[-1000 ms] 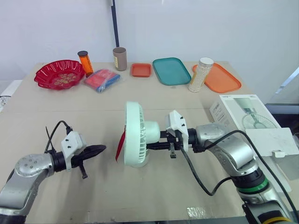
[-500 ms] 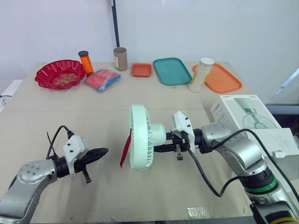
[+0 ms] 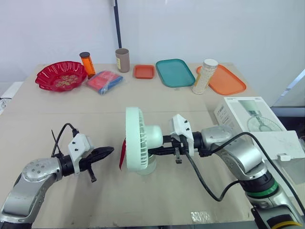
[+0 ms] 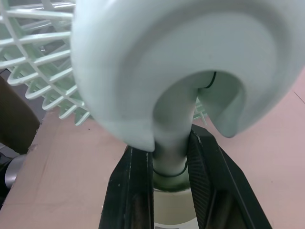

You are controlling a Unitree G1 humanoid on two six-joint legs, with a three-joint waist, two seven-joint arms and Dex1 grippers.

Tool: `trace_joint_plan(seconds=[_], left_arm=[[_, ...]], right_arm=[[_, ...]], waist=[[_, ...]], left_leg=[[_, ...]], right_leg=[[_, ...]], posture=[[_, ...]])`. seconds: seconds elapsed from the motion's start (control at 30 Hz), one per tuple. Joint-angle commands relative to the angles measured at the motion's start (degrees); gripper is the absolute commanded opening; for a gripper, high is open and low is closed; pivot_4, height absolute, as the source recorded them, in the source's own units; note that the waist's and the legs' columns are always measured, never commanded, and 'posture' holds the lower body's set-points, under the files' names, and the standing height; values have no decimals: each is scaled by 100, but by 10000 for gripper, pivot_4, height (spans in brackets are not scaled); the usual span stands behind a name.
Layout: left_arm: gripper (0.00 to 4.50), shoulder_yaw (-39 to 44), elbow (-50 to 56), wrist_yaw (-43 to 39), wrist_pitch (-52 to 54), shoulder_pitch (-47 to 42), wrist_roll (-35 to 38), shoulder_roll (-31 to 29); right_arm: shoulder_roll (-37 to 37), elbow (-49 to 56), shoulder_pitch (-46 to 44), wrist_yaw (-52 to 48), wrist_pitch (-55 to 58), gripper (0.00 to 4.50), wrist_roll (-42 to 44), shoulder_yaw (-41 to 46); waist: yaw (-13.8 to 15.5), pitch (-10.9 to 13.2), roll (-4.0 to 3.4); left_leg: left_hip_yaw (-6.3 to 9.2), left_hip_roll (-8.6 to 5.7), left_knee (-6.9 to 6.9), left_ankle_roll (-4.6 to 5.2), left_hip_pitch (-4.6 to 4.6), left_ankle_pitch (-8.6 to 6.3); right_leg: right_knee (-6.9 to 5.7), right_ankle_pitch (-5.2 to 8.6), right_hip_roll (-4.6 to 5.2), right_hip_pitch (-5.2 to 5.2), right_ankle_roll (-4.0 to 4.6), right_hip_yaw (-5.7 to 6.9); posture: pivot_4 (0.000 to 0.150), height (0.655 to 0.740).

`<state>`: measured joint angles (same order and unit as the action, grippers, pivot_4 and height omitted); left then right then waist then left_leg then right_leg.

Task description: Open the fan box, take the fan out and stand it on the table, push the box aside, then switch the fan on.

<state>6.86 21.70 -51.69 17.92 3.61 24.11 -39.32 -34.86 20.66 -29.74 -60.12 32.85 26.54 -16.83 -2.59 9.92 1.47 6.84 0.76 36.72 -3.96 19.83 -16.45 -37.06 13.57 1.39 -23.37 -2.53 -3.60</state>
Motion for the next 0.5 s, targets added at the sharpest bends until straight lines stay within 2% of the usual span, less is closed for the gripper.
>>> trace_joint_plan(seconds=[0.03,0.2,0.5], left_arm=[[90,28,-16,-22,-65,-90,5,-42],[90,87,-54,-80,-98,-102,-21,-109],[90,79,-43,-29,-139,-139,-72,-61]], right_arm=[[-23,0,58,22,-38,4003,-237,-154],[42,-125,-50,81,-103,4003,-350,-251],[-173,-340,-318,-160,34,4003,-5,282]], waist=[[-2,0,0],[-5,0,0],[2,1,0]], left_leg=[[0,0,0,0,-1,0],[-1,2,0,0,-3,0],[-2,3,0,0,-4,0]], right_leg=[[0,0,0,0,0,0],[0,0,-3,1,1,-1],[0,0,-3,2,2,-1]], posture=[[1500,7400],[1500,7400],[1500,7400]])
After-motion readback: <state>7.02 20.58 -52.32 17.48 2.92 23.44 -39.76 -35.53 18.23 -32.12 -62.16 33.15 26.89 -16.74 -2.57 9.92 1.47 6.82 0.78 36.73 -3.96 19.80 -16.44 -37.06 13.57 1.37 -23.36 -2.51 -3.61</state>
